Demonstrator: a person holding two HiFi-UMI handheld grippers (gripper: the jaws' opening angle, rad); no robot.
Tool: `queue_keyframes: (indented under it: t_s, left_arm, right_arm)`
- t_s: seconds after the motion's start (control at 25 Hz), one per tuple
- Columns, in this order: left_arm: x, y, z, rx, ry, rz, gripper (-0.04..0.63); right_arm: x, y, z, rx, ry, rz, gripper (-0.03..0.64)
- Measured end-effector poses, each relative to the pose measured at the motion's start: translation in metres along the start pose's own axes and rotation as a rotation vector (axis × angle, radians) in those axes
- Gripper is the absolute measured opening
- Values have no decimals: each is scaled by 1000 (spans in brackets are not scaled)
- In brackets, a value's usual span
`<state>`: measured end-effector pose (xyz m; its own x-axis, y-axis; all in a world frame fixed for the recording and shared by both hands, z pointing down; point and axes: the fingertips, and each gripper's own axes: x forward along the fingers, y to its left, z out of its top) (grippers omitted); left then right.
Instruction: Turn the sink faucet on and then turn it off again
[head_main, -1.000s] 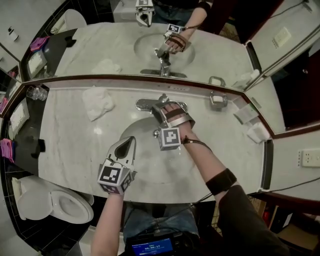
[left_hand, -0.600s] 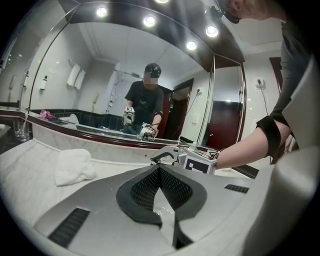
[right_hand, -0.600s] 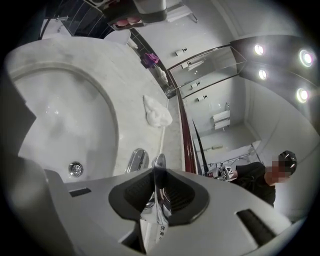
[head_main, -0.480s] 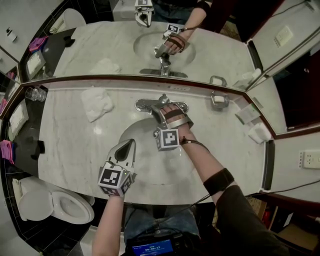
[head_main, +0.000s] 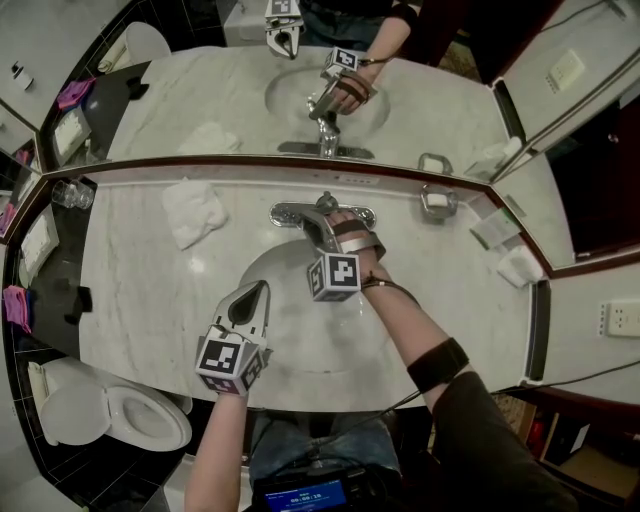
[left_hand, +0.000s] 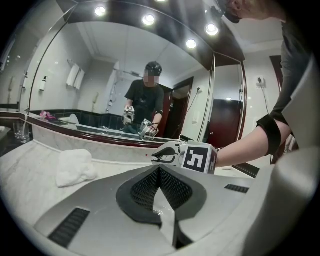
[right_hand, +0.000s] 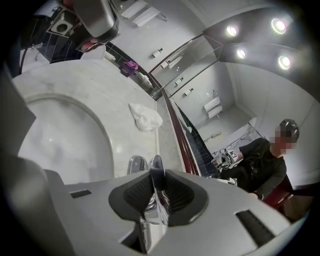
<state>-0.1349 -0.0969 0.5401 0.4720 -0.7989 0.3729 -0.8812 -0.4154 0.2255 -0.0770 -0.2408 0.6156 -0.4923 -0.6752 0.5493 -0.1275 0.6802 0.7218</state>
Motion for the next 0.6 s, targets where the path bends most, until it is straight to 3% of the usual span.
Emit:
queue_keyframes:
  t_s: [0.32, 0.6]
  left_arm:
    - [5, -1, 3, 7, 12, 1, 0]
    - [8, 3, 4, 16, 17, 4, 0]
  right_arm:
    - [1, -3, -2, 90, -15, 24, 86]
    - [2, -18, -6, 274, -37, 29, 86]
